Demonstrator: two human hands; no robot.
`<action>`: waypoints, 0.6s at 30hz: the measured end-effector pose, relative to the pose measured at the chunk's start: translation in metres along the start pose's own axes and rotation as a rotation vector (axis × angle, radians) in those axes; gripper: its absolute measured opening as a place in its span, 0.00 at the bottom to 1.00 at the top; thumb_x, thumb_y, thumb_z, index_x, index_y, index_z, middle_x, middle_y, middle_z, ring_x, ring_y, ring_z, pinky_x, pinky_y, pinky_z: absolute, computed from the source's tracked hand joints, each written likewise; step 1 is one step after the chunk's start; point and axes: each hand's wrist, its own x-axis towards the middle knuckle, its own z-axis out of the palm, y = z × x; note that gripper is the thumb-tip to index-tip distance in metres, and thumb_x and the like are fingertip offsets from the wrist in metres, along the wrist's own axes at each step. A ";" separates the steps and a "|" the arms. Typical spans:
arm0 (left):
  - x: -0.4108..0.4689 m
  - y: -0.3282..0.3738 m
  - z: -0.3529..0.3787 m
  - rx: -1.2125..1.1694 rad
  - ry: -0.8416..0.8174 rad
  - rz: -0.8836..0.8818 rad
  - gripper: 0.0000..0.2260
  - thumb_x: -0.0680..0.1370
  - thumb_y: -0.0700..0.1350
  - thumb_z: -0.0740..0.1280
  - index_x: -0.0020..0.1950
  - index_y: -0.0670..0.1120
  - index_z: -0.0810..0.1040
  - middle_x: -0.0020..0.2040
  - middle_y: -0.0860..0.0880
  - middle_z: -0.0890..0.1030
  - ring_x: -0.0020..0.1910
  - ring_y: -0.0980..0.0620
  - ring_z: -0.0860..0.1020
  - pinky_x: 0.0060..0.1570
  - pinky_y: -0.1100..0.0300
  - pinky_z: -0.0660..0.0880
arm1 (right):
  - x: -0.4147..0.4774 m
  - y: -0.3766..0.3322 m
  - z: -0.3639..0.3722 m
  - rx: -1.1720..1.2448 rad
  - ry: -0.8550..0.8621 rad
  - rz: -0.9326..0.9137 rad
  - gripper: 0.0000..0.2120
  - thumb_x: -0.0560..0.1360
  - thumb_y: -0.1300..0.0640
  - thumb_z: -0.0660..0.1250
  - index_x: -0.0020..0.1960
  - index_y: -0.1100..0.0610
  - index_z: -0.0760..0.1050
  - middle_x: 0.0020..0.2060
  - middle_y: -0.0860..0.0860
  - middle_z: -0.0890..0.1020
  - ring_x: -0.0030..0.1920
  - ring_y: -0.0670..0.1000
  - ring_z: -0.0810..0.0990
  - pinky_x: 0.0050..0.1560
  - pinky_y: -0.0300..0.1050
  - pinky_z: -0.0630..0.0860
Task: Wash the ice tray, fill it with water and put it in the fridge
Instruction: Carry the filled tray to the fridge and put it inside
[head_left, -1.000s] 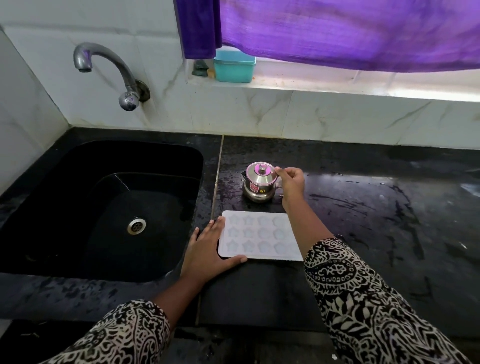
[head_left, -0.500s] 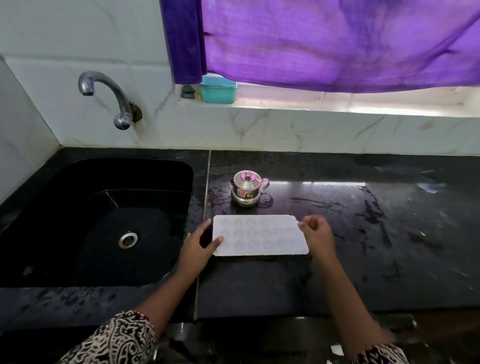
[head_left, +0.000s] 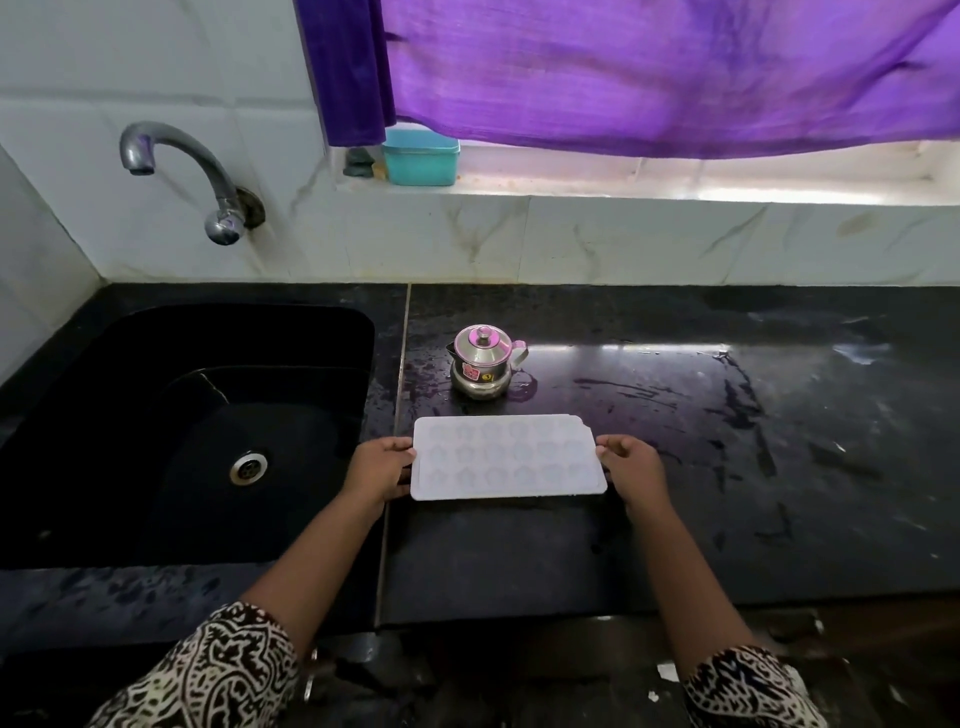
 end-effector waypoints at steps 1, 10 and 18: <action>0.001 0.001 0.000 -0.005 -0.020 -0.028 0.11 0.80 0.34 0.62 0.62 0.38 0.76 0.47 0.43 0.82 0.38 0.52 0.80 0.29 0.62 0.76 | 0.002 0.000 0.001 -0.003 -0.001 0.011 0.06 0.75 0.63 0.67 0.51 0.58 0.80 0.48 0.56 0.84 0.49 0.55 0.81 0.56 0.56 0.78; 0.010 -0.001 -0.004 -0.009 -0.064 -0.099 0.12 0.80 0.33 0.62 0.62 0.41 0.77 0.43 0.49 0.83 0.39 0.53 0.81 0.35 0.59 0.75 | 0.009 0.003 0.000 0.151 -0.094 0.098 0.06 0.75 0.67 0.66 0.47 0.59 0.79 0.46 0.58 0.83 0.48 0.59 0.82 0.51 0.55 0.80; 0.012 -0.009 0.005 -0.099 0.021 -0.069 0.13 0.80 0.32 0.61 0.63 0.39 0.77 0.46 0.45 0.83 0.42 0.50 0.82 0.35 0.57 0.77 | 0.002 0.002 0.004 0.242 -0.098 0.087 0.07 0.76 0.68 0.64 0.51 0.61 0.79 0.47 0.58 0.83 0.47 0.57 0.82 0.50 0.52 0.79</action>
